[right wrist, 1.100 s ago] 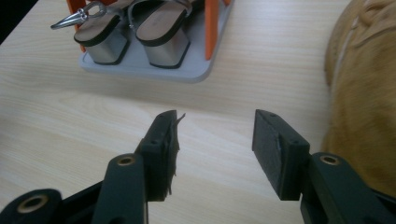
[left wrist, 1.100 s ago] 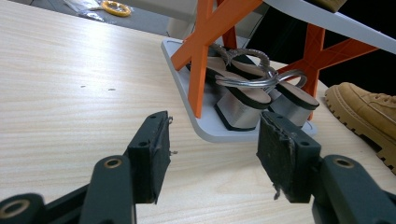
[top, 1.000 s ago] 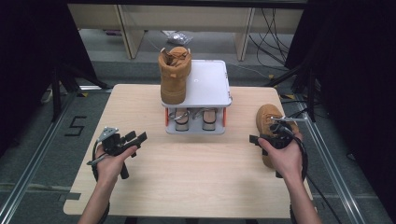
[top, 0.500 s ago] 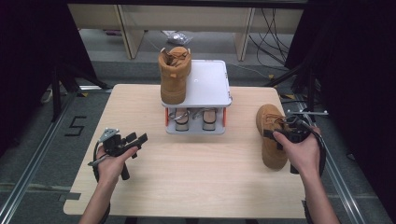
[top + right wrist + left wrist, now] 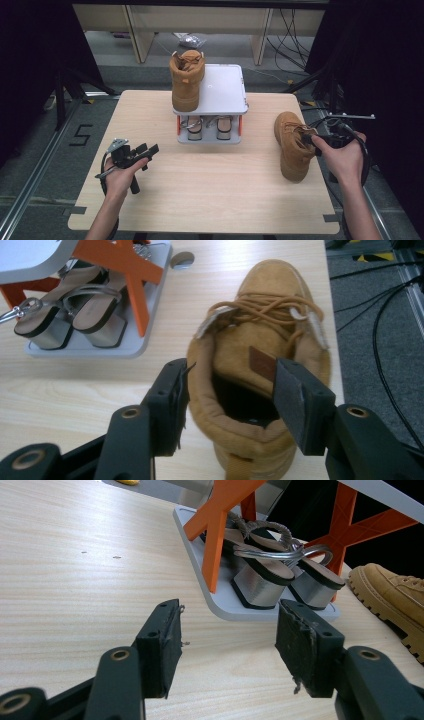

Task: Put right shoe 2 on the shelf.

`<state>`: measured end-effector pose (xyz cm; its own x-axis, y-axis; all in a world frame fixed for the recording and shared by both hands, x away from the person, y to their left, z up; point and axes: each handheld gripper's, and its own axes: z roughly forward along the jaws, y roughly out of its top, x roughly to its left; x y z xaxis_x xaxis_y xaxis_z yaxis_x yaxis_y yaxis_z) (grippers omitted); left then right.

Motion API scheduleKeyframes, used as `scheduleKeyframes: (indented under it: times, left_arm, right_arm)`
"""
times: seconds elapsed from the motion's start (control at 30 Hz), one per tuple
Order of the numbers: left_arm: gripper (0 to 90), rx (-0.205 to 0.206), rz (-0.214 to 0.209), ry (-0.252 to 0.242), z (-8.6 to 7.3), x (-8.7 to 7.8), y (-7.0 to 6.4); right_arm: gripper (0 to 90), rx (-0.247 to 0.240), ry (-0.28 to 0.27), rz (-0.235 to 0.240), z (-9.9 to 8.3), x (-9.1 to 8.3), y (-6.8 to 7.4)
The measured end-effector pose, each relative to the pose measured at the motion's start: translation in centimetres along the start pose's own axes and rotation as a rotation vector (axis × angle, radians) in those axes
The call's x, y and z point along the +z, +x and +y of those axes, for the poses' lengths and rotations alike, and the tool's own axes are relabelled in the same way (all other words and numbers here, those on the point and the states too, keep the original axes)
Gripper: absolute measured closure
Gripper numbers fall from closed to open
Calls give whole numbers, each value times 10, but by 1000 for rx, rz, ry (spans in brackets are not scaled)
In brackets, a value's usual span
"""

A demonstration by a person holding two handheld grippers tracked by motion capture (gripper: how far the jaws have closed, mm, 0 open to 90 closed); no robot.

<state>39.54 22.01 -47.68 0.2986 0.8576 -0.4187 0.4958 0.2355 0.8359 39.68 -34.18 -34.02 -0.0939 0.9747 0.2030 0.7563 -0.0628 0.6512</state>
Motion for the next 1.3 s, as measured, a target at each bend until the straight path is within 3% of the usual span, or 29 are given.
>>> scheduleKeyframes:
  times: [0.03, 0.07, 0.1, 0.13, 0.17, 0.2, 0.23, 0.27, 0.3, 0.47, 0.57, 0.7, 0.77, 0.8, 0.83, 0.87, 0.93, 0.97, 1.0, 1.03, 1.07, 1.1, 1.13, 1.17, 1.2, 1.23, 1.27, 1.3]
  left_arm:
    - [430, 0, 0, 0, 0, 0, 0]
    - [430, -1, -1, 1, 0, 0, 0]
    - [430, -1, -1, 2, 0, 0, 0]
    - [430, -1, 0, 3, -1, 0, 0]
    - [430, -1, -1, 3, -1, 0, 0]
    - [430, -1, -2, 5, -1, 1, 0]
    - [429, -2, -2, 5, -1, 1, -1]
    - [430, 0, -3, 5, -2, 1, -1]
    - [429, 0, -3, 6, -2, 1, -1]
    - [429, -2, -2, 0, -2, 1, -1]
    - [430, -5, 0, -1, -2, 1, -1]
    - [429, -8, 3, 0, -3, 1, -1]
    - [428, -9, 2, 4, -3, 1, 0]
    - [428, -8, 1, 6, -3, 1, 0]
    - [427, -9, 1, 3, -2, 0, 0]
    - [428, -8, -1, 2, -2, 0, 0]
    - [427, -10, 0, 2, -2, 0, 0]
    - [427, -11, 2, 4, -2, 0, 1]
    - [427, -13, 1, 8, -2, 0, 1]
    - [427, -16, 0, 9, -3, 0, 1]
    - [427, -14, 0, 8, -3, 1, 1]
    - [426, -14, 3, 9, -3, 1, 2]
    - [427, -16, 5, 6, -4, 1, 1]
    - [428, -20, 10, 1, -4, 1, 1]
    - [429, -18, 13, 1, -3, 0, 1]
    - [428, -18, 12, 1, -3, 0, 2]
    - [428, -19, 10, -2, -3, -1, 2]
    - [428, -19, 13, -4, -2, -1, 2]
  right_arm:
    - [493, -30, -11, 4, 2, 0, -5]
    - [492, 9, -6, -8, 2, -1, -5]
    - [491, 7, 1, -16, 3, -2, -7]
    - [489, -27, -5, -32, 4, -3, -11]
    - [488, 24, 4, -30, 4, -2, -11]
    - [486, -25, -4, -30, 5, -1, -18]
    - [483, 35, 5, -45, 5, -1, -16]
    - [483, -13, 10, -41, 6, 0, -22]
    - [483, 28, 16, -56, 6, 0, -22]
    - [477, 62, 67, -66, 7, 9, -32]
    - [477, 135, 127, -70, 7, 16, -31]
    - [478, 99, 142, -75, 9, 27, -35]
    - [483, 111, 151, -76, 11, 33, -34]
    - [485, 112, 191, -77, 14, 34, -34]
    - [487, 148, 208, -80, 15, 37, -33]
    - [489, 105, 213, -87, 16, 40, -36]
    - [492, 119, 240, -85, 17, 47, -38]
    - [496, 156, 255, -85, 17, 50, -36]
    - [498, 99, 261, -77, 18, 53, -41]
    - [500, 99, 271, -76, 18, 56, -41]
    - [502, 120, 281, -88, 19, 58, -40]
    - [505, 109, 297, -88, 20, 61, -40]
    - [507, 172, 319, -94, 21, 63, -35]
    - [517, 174, 309, -96, 21, 66, -35]
    - [532, 157, 337, -100, 22, 68, -35]
    - [539, 82, 342, -87, 23, 71, -40]
    - [545, 138, 349, -108, 24, 72, -35]
    - [552, 132, 361, -116, 25, 73, -35]
